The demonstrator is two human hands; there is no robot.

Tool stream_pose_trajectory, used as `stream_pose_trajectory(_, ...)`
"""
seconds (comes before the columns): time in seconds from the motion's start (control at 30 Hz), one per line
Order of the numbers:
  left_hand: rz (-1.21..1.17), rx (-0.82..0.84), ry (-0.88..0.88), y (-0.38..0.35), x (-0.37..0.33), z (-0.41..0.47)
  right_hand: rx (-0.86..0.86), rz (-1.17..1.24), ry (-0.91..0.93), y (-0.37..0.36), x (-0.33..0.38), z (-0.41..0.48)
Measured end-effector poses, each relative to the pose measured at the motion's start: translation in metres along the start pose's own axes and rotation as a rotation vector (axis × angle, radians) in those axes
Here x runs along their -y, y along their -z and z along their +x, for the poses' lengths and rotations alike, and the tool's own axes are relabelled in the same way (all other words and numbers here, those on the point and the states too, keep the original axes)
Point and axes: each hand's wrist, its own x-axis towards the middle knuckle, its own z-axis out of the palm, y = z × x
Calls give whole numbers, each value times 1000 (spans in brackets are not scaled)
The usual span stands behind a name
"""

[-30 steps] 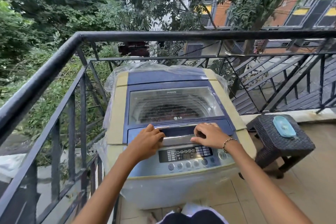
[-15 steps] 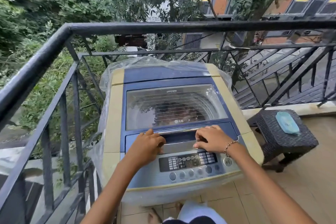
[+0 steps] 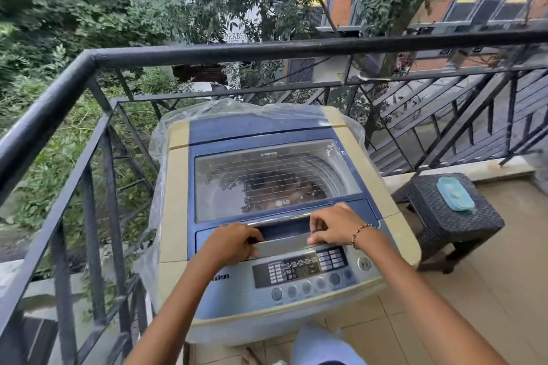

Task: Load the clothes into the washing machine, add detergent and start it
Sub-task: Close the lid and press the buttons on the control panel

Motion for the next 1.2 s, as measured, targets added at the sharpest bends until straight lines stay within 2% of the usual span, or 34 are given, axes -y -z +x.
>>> stream_pose_trajectory(0.17, -63, 7, 43, -1, -3, -4, -89, 75, 28, -1, 2, -12)
stream_pose_trajectory(0.37, -72, -25, 84, -7, -7, -9, -270, 0, 182, -6, -7, -31)
stream_pose_trajectory(0.57, -108, -54, 148, -7, -16, -16, -440, 222, -31, -7, -64, -78)
stream_pose_trajectory(0.67, -115, -55, 177, -6, -21, -18, -467, 318, -128, -15, -81, -100)
stream_pose_trajectory(0.87, -152, -57, 225, -9, -24, -19, -465, 232, -38, -41, -87, -124)
stream_pose_trajectory(1.03, -176, -58, 246, -11, -22, -17, -530, 96, 37, -46, -83, -128)
stream_pose_trajectory(1.2, -218, -65, 242, -12, -18, -16, -586, 73, 50, -53, -77, -128)
